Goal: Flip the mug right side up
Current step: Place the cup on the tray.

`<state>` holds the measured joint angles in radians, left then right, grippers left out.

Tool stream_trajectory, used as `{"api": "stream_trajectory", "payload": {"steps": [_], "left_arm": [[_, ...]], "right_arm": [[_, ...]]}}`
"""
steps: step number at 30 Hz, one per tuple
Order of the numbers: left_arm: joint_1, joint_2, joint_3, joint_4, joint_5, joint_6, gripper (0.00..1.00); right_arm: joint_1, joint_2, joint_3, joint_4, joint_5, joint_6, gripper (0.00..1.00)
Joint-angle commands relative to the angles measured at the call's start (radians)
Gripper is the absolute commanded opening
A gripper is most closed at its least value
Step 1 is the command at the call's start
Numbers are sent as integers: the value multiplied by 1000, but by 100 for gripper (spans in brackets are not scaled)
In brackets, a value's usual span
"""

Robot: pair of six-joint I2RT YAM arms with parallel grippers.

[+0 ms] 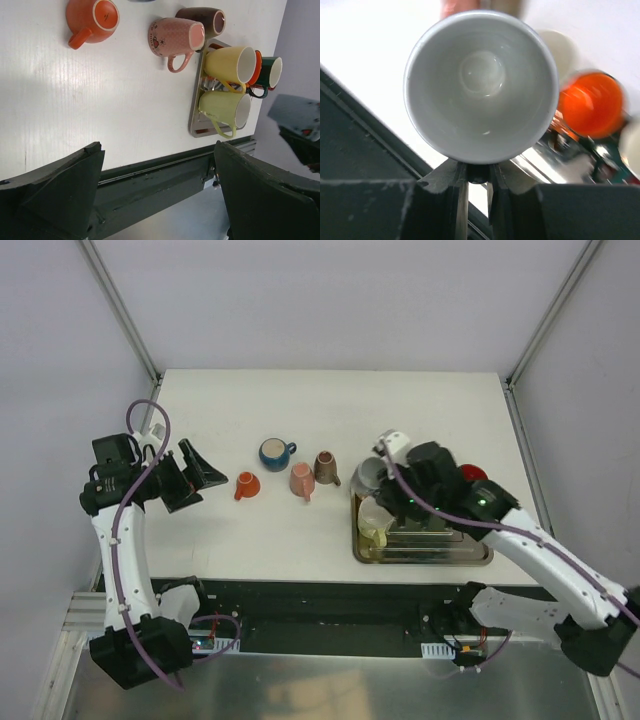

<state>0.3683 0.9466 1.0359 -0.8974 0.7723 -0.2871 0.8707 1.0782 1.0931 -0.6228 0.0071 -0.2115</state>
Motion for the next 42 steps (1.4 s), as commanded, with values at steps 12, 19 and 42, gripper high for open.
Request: {"api": "stream_trajectory", "payload": {"steps": [12, 19, 42], "left_arm": [[9, 90, 64, -25, -19, 62, 96], [9, 118, 88, -20, -36, 69, 96], [9, 124, 128, -32, -80, 92, 96]], "right_arm": [[-423, -166, -59, -367, 4, 52, 0], [-426, -129, -99, -328, -67, 110, 0], [-381, 49, -165, -244, 4, 288, 0]]}}
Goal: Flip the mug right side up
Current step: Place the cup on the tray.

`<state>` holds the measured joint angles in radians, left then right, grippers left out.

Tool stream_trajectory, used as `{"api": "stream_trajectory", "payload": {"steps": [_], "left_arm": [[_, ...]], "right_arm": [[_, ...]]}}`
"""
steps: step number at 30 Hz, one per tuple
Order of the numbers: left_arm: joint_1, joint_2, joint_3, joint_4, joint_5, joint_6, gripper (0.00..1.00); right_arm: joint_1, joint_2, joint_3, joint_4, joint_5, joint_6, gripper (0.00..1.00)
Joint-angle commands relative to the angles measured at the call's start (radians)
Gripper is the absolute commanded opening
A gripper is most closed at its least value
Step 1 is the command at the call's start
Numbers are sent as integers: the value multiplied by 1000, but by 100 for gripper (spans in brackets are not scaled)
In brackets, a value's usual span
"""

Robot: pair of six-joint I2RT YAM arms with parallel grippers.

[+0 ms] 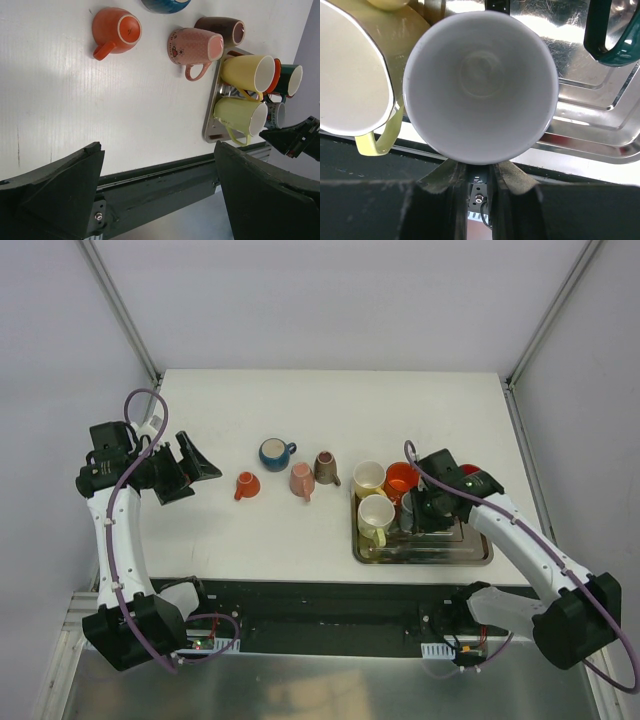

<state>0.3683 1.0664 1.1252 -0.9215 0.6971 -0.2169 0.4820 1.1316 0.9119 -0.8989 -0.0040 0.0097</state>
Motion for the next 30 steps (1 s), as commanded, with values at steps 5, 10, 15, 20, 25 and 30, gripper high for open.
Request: {"api": "stream_trajectory", "payload": {"steps": [5, 10, 15, 20, 25, 30], "left_arm": [[9, 4, 45, -8, 1, 22, 96], [9, -2, 47, -10, -2, 19, 96], [9, -14, 47, -14, -4, 21, 96], [11, -23, 41, -17, -4, 19, 96], [9, -22, 45, -17, -2, 17, 96], [9, -17, 54, -19, -2, 17, 96]], "right_arm": [[20, 39, 15, 63, -42, 85, 0], [18, 79, 24, 69, -37, 117, 0], [20, 103, 12, 89, -42, 164, 0], [18, 115, -1, 100, -54, 187, 0], [17, 126, -18, 110, -30, 230, 5], [17, 125, -25, 107, -19, 248, 10]]}}
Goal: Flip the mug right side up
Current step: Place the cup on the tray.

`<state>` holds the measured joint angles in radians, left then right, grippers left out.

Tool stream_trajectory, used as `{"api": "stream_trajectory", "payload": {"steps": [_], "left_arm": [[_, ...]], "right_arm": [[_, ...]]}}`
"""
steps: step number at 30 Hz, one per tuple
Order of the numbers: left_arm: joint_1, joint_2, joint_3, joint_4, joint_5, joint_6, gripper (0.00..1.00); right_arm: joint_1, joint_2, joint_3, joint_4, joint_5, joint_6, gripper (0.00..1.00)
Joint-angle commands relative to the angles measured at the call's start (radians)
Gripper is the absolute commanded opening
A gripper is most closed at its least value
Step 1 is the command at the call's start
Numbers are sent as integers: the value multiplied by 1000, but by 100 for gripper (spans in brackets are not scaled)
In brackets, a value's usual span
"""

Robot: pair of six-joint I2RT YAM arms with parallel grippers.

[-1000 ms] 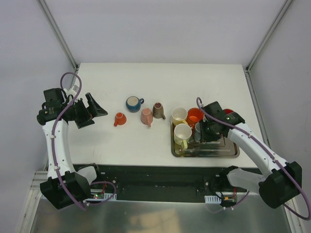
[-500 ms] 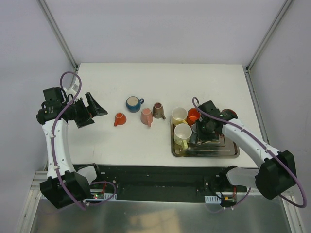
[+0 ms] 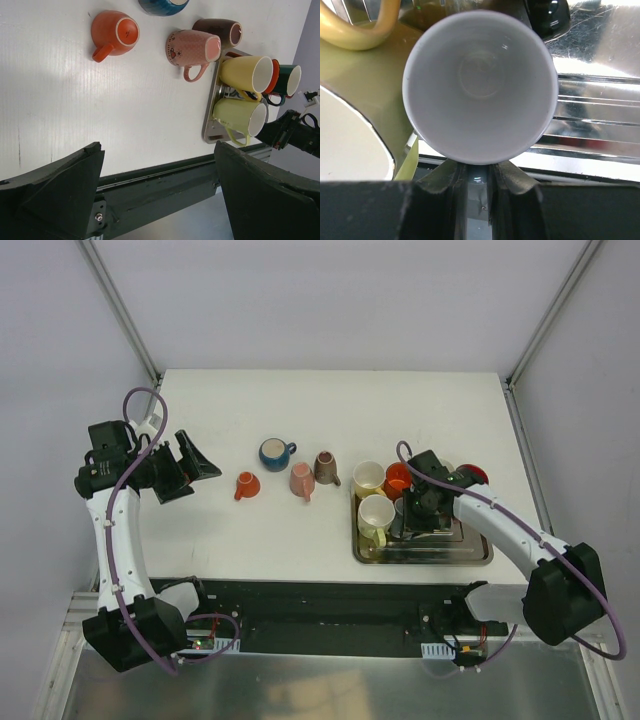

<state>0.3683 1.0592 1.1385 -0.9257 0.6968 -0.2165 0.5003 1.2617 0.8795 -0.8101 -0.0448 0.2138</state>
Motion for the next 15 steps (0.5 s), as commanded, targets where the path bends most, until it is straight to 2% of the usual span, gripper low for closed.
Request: {"api": "stream_trajectory", "payload": {"steps": [1, 5, 15], "left_arm": [[9, -10, 41, -15, 0, 14, 96], [9, -11, 41, -13, 0, 14, 96], [9, 13, 56, -12, 4, 11, 96]], "right_arm": [[-2, -7, 6, 17, 25, 45, 13], [0, -13, 9, 12, 31, 48, 30], [-20, -33, 29, -14, 33, 53, 39]]}}
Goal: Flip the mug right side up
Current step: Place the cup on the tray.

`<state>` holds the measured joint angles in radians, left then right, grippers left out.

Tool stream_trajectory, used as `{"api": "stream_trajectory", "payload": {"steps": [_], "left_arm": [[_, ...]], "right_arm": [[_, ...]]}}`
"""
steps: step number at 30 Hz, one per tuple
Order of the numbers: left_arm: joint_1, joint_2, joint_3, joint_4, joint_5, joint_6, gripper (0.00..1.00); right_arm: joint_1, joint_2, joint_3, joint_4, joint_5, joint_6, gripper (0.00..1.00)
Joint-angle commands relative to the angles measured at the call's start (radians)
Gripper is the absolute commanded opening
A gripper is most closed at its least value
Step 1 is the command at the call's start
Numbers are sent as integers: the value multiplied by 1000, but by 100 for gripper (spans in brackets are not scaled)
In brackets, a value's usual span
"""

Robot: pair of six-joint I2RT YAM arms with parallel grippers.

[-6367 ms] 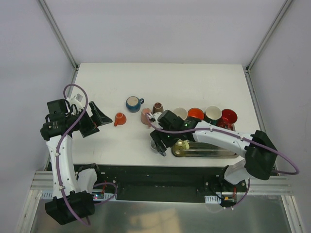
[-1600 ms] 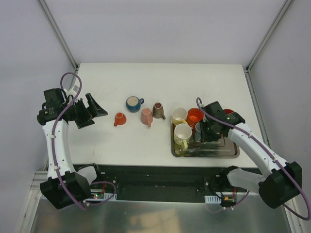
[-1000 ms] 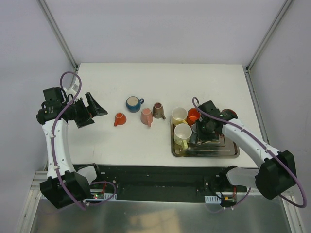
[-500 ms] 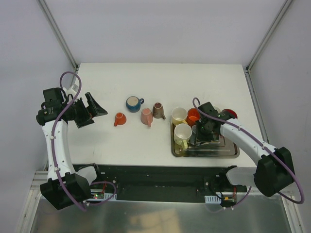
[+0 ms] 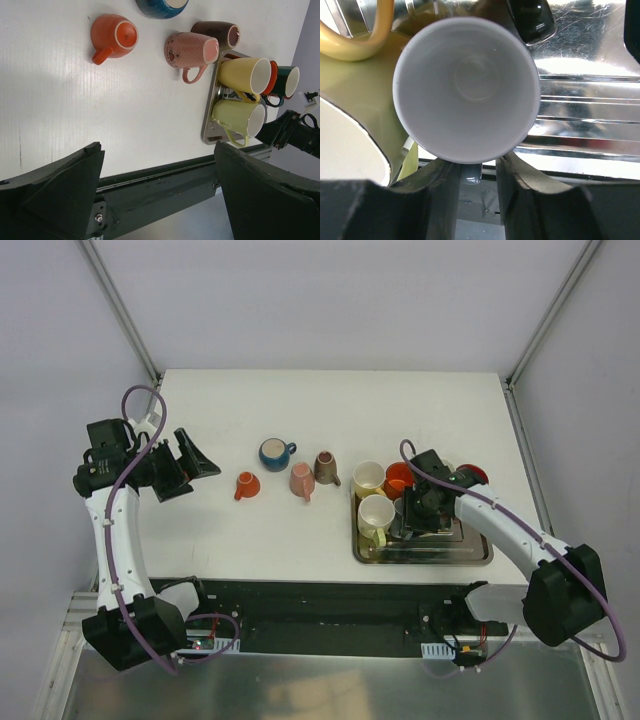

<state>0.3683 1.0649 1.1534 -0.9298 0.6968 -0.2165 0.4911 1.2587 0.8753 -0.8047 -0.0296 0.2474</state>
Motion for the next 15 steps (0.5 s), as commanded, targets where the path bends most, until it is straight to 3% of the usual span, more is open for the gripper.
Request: {"api": "stream_trajectory", "payload": {"steps": [1, 15], "left_arm": [[9, 7, 43, -7, 4, 9, 96], [9, 3, 37, -3, 4, 6, 96]], "right_arm": [[-11, -31, 37, -22, 17, 21, 40], [-17, -41, 74, -62, -27, 15, 45]]}}
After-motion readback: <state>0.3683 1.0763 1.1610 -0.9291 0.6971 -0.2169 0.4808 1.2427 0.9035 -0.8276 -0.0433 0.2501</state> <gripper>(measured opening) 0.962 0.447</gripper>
